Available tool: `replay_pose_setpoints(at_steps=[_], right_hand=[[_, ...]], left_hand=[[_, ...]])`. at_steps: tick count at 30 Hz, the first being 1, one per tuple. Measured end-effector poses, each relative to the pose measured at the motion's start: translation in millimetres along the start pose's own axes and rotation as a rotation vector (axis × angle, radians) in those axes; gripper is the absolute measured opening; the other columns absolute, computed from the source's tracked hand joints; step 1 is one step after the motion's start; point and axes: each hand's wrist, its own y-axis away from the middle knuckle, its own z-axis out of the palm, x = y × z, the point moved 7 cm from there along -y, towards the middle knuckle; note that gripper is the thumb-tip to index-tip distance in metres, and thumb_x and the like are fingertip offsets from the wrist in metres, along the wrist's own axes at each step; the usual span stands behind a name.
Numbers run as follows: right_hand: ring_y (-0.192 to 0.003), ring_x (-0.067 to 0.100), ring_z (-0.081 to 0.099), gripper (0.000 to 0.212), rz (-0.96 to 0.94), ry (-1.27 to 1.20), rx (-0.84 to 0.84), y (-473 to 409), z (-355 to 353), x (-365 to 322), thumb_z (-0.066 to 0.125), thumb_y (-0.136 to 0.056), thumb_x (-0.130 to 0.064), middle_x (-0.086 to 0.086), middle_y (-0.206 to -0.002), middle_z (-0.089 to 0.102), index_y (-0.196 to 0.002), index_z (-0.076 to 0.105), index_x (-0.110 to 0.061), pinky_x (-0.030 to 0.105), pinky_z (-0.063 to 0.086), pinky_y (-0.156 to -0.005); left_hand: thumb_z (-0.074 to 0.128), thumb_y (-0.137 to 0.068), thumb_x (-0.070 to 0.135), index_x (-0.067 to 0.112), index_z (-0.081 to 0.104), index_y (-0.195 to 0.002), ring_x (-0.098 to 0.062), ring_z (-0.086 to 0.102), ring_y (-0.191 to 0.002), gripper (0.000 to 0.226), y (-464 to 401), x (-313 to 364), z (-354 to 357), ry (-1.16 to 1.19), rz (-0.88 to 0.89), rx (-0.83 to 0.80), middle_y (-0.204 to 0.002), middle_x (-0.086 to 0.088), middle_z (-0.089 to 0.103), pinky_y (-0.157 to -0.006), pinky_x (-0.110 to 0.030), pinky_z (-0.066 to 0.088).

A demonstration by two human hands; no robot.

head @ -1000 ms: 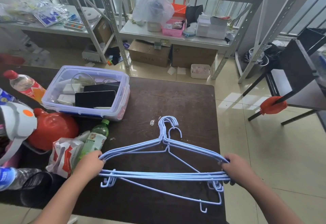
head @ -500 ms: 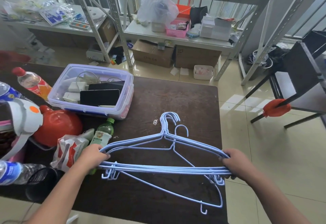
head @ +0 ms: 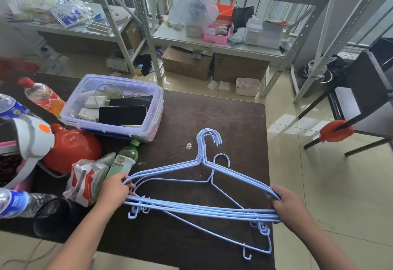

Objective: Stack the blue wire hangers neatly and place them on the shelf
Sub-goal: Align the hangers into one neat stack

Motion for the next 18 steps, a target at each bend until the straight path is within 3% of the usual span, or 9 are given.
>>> replay_pose_setpoints(at_steps=[4, 8, 12, 18], right_hand=[[-0.058, 0.028, 0.061, 0.023, 0.024, 0.033, 0.018, 0, 2, 7, 0.054, -0.088, -0.012, 0.002, -0.056, 0.054, -0.067, 0.055, -0.022, 0.045, 0.056, -0.054], [-0.055, 0.025, 0.062, 0.023, 0.081, 0.085, 0.051, -1, 7, 19, 0.053, -0.089, -0.016, 0.005, -0.057, 0.058, -0.066, 0.053, -0.017, 0.039, 0.054, -0.054], [-0.059, 0.023, 0.058, 0.021, 0.1, 0.142, 0.071, 0, 12, 22, 0.051, -0.091, -0.02, 0.004, -0.061, 0.06, -0.07, 0.055, -0.014, 0.031, 0.044, -0.051], [-0.057, 0.021, 0.052, 0.018, 0.069, 0.261, 0.109, 1, 8, 14, 0.044, -0.093, -0.022, 0.002, -0.061, 0.054, -0.077, 0.051, -0.016, 0.03, 0.039, -0.049]], left_hand=[[0.046, -0.085, -0.009, 0.013, 0.062, -0.072, -0.026, 0.07, -0.061, 0.03, 5, 14, -4, -0.007, 0.106, 0.035, -0.074, -0.007, 0.071, -0.066, -0.043, 0.06], [0.052, -0.088, -0.001, 0.014, 0.065, -0.075, -0.024, 0.069, -0.058, 0.024, 9, 32, -5, -0.01, 0.169, 0.034, -0.069, -0.004, 0.071, -0.059, -0.035, 0.057], [0.055, -0.087, -0.001, 0.012, 0.066, -0.072, -0.023, 0.066, -0.055, 0.022, 12, 45, -9, 0.01, 0.232, 0.046, -0.063, -0.007, 0.069, -0.058, -0.035, 0.055], [0.057, -0.089, 0.007, 0.011, 0.067, -0.076, -0.022, 0.066, -0.061, 0.017, 21, 48, -16, -0.048, 0.259, 0.046, -0.066, -0.007, 0.069, -0.057, -0.029, 0.05]])
